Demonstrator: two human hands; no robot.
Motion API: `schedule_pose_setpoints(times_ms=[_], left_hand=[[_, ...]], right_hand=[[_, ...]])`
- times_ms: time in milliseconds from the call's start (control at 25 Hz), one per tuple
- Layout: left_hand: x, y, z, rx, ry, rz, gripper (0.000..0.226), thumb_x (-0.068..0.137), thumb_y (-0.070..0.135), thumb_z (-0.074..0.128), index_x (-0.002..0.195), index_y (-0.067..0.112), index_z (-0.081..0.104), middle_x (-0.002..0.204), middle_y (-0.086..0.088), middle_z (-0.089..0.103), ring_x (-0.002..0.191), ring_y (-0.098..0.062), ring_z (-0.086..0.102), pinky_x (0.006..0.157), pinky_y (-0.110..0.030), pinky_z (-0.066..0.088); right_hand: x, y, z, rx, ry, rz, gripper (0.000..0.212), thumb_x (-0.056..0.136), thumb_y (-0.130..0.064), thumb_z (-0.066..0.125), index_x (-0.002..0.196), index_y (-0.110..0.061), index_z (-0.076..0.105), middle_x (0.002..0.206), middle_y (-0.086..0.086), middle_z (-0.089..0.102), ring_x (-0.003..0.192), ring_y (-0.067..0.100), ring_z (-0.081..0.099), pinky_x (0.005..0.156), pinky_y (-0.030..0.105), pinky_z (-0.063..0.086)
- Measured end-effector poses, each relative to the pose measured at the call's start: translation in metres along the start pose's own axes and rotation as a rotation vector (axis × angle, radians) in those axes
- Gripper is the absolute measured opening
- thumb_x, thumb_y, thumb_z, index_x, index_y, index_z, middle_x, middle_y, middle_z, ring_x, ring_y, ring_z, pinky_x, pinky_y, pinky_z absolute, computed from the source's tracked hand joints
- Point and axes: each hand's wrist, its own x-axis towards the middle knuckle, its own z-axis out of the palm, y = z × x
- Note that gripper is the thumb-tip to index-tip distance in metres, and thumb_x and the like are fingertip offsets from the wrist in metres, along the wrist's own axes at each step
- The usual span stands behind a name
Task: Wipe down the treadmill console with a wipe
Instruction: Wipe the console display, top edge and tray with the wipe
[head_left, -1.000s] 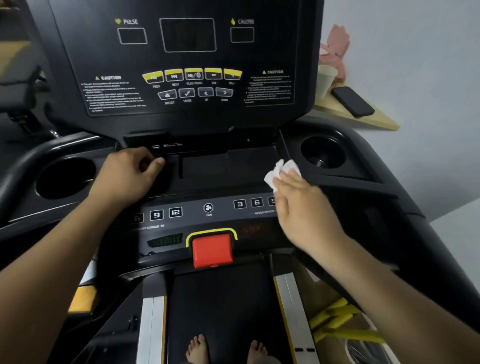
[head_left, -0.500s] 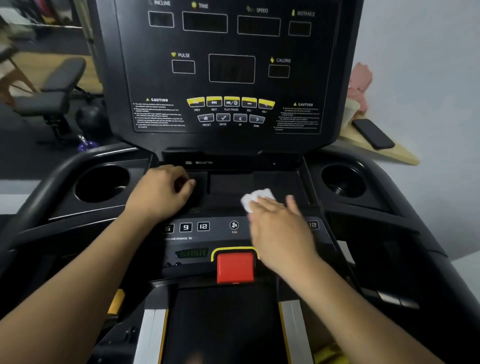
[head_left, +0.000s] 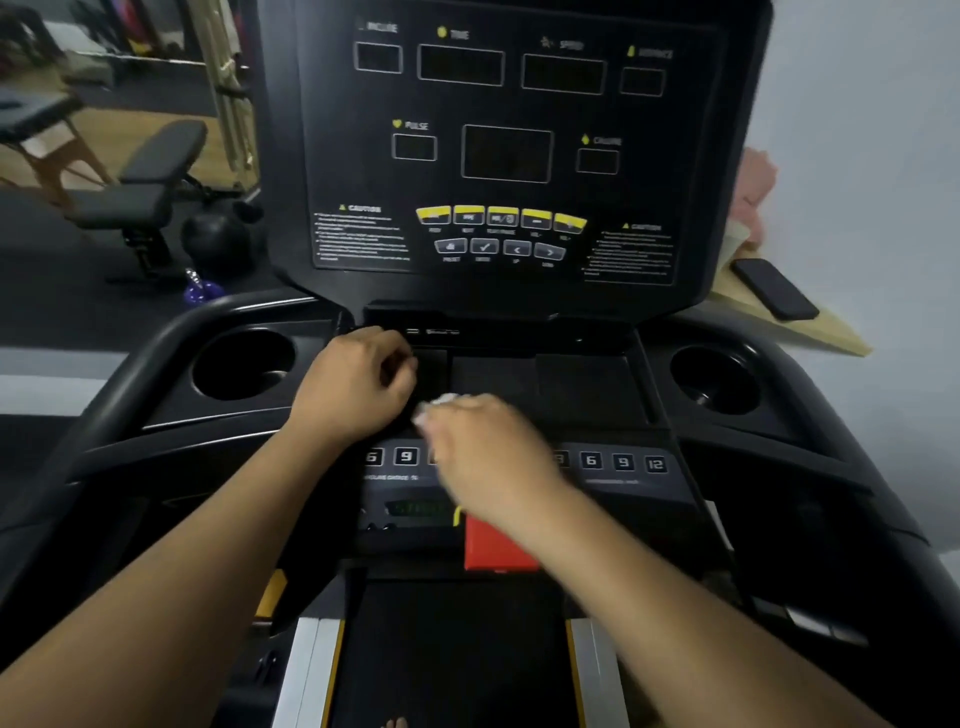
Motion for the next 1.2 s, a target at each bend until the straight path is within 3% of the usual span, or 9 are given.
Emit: schedule_pose_setpoints(times_ms=[200,320,480,640,720,800,920,1080,1200], left_hand=[[0.004,-0.011,-0.005,-0.299,0.230,-0.288,0.019,0.097,0.023,0.055,0.081,0.018,0.064,0.069,0.009,0.059,0.064,-0.001,0.051,0.064,-0.017,0.039],[0.004,-0.011,-0.003,-0.292,0.218,-0.239,0.029,0.099,0.026,0.049,0.075,0.012,0.056,0.070,0.002,0.058,0.068,-0.010,0.052,0.068,-0.029,0.041],[0.003,-0.011,-0.005,-0.409,0.296,-0.272,0.037,0.101,0.027,0.041,0.082,0.004,0.065,0.079,-0.007,0.065,0.075,-0.021,0.061,0.075,-0.039,0.049],[-0.001,-0.026,-0.017,-1.309,0.281,-0.677,0.045,0.107,0.034,0.033,0.087,0.007,0.063,0.091,-0.009,0.064,0.087,-0.023,0.062,0.086,-0.038,0.052],[-0.009,-0.041,-0.020,-1.552,0.260,-0.709,0.049,0.107,0.041,0.028,0.095,0.005,0.061,0.105,-0.015,0.061,0.104,-0.029,0.061,0.099,-0.039,0.050],[-0.013,-0.047,-0.020,-1.594,0.271,-0.683,0.052,0.106,0.044,0.026,0.099,0.005,0.060,0.111,-0.017,0.059,0.112,-0.031,0.060,0.105,-0.041,0.048],[-0.010,-0.053,-0.021,-1.572,0.326,-0.731,0.051,0.106,0.045,0.030,0.093,0.009,0.064,0.100,-0.008,0.067,0.105,-0.026,0.065,0.098,-0.039,0.052],[-0.011,-0.081,-0.027,-1.358,0.442,-0.717,0.040,0.099,0.038,0.041,0.078,0.016,0.068,0.080,-0.001,0.070,0.083,-0.017,0.067,0.084,-0.034,0.054],[-0.011,-0.089,-0.028,-1.229,0.419,-0.680,0.029,0.083,0.033,0.046,0.072,0.021,0.069,0.078,-0.002,0.070,0.079,-0.016,0.067,0.080,-0.034,0.055]], right_hand=[[-0.008,0.042,-0.019,0.189,-0.010,0.270,0.025,0.095,-0.027,0.048,0.088,-0.021,0.071,0.085,0.001,0.059,0.087,0.026,0.059,0.068,0.032,0.043],[0.026,-0.007,-0.003,0.256,-0.058,0.103,0.020,0.093,-0.023,0.050,0.089,-0.020,0.070,0.089,0.005,0.062,0.089,0.029,0.058,0.070,0.035,0.044],[0.057,-0.044,0.006,0.398,-0.138,0.084,0.020,0.088,-0.021,0.057,0.069,-0.015,0.060,0.071,0.004,0.058,0.083,0.033,0.058,0.061,0.031,0.035],[0.035,-0.006,-0.012,0.386,-0.144,0.103,0.013,0.079,-0.035,0.070,0.091,-0.029,0.073,0.090,-0.005,0.072,0.090,0.015,0.060,0.067,0.025,0.037],[0.031,-0.001,-0.016,0.353,-0.140,0.146,0.014,0.077,-0.034,0.073,0.091,-0.031,0.074,0.088,-0.007,0.070,0.089,0.013,0.060,0.067,0.023,0.040],[0.039,-0.023,-0.004,0.304,-0.037,0.049,0.008,0.078,-0.020,0.073,0.085,-0.022,0.076,0.085,0.001,0.068,0.084,0.020,0.061,0.071,0.031,0.045],[0.059,-0.070,0.021,0.256,0.067,-0.187,0.012,0.082,-0.003,0.068,0.089,-0.007,0.077,0.097,0.010,0.069,0.093,0.027,0.061,0.083,0.031,0.045],[0.105,-0.073,0.027,-0.103,-0.106,-0.279,0.033,0.098,-0.023,0.042,0.120,-0.012,0.064,0.131,0.004,0.058,0.124,0.021,0.047,0.101,0.030,0.037],[0.138,-0.067,0.013,-0.301,-0.175,-0.171,0.037,0.097,-0.039,0.039,0.122,-0.017,0.058,0.144,0.004,0.044,0.127,0.024,0.045,0.099,0.036,0.040]])
